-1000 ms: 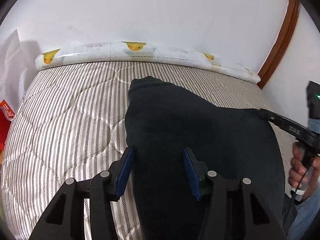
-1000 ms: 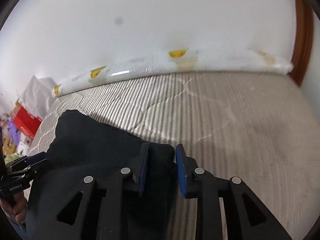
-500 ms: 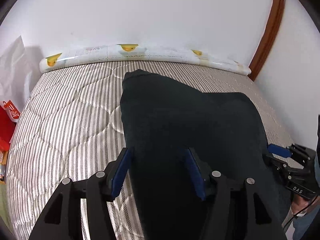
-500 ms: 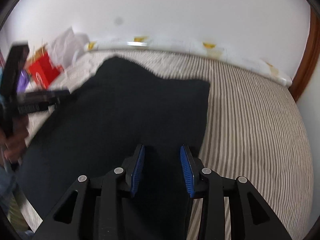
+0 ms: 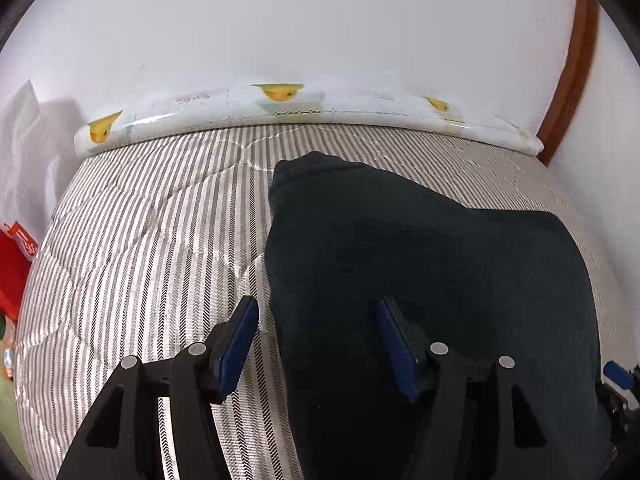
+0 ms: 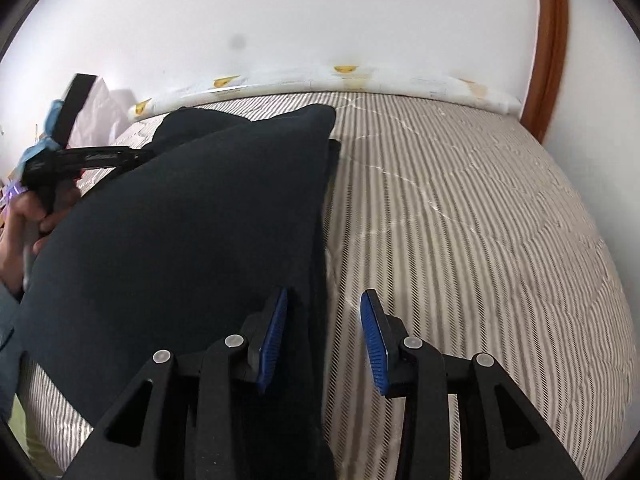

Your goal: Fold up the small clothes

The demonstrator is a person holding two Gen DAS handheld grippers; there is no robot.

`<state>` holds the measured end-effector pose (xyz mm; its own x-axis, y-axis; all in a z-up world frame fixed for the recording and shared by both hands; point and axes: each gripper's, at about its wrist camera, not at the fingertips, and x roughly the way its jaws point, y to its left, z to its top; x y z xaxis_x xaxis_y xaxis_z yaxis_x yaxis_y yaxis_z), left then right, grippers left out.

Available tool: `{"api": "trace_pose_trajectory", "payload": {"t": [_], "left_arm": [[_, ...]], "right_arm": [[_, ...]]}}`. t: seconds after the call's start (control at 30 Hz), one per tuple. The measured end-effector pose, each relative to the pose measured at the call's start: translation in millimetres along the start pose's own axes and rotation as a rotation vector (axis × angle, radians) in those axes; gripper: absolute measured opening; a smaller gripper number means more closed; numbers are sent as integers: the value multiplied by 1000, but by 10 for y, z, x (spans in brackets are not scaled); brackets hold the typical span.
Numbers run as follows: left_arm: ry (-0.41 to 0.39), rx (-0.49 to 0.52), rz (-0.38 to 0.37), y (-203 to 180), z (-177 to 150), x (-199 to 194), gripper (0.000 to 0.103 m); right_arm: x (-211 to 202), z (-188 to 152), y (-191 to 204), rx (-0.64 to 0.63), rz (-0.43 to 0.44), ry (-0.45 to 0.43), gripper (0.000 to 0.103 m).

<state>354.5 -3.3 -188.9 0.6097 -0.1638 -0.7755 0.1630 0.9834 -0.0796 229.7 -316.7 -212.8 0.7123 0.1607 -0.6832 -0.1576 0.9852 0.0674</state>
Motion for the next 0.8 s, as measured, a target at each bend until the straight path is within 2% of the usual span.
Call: {"api": "trace_pose_trajectory", "payload": {"t": [0.17,0.3,0.43,0.47,0.5,0.53,0.7,0.8], "left_arm": [[2,-14,-9,-3,-82,-116,60],[-2,-28,-32,-27,-190,-304,59],[-9,-20,-59,-72,-379,-546,58],[-13,-11,-58,-92,-436,-606,58],[-15,-5,-55,-107,-485,-653,58],[-17,0,-49,-121,-543,-707,58],[-19,-11,-47,-134,-778,-916,58],[-12,-31,-52,-130,-882,-984,58]], "right_arm": [[-149,57,-48,18,-15,-21,37],[-207,57,42,10,55,-26,37],[-134,-63,81,37,79,24,37],[-123,-90,66,58,85,29,35],[-129,-109,36,81,102,20,19],[-135,-111,30,87,111,16,12],[-370,-139,51,27,115,-104,7],[-214,-181,-85,92,137,-46,7]]}}
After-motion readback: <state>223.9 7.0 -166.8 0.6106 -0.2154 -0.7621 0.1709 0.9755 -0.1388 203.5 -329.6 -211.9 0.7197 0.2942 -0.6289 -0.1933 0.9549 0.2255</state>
